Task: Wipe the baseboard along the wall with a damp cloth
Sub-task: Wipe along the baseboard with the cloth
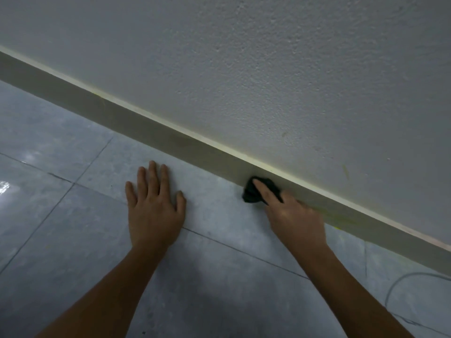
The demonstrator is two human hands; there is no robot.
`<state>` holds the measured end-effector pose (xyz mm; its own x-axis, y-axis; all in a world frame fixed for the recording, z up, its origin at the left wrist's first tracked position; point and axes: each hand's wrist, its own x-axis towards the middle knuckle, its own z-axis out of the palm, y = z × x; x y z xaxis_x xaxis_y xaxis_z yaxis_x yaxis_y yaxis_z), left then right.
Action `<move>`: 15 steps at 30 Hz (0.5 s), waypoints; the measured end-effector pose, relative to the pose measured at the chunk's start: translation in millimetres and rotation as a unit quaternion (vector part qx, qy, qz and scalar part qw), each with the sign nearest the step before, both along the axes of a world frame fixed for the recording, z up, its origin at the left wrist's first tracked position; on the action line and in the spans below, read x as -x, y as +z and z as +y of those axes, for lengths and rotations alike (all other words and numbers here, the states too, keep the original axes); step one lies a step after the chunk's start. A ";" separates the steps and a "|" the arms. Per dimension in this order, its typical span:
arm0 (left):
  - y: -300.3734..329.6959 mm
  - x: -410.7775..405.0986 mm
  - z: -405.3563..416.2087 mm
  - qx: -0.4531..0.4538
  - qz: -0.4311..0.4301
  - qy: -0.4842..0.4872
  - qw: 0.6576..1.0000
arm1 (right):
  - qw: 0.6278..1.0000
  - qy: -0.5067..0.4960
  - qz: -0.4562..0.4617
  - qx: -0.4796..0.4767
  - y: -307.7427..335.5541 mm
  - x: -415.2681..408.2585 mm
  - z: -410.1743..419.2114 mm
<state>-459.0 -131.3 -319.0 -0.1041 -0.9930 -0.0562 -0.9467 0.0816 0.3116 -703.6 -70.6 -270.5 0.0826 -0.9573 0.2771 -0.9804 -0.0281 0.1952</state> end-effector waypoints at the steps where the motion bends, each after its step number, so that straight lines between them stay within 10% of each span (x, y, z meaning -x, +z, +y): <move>1: -0.5 1.8 2.3 0.005 0.002 -0.004 1.000 | 1.000 -0.011 0.012 -0.007 1.5 10.7 10.2; 15: -2.0 52.7 26.7 -0.015 0.010 -0.086 0.996 | 0.990 -0.087 -0.080 -0.072 -24.9 0.7 18.0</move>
<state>-511.8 -104.6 -321.0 -0.2732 -0.9584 -0.0825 -0.9133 0.2315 0.3350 -704.3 -52.6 -295.5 -0.1212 -0.9837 0.1326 -0.9908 0.1279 0.0434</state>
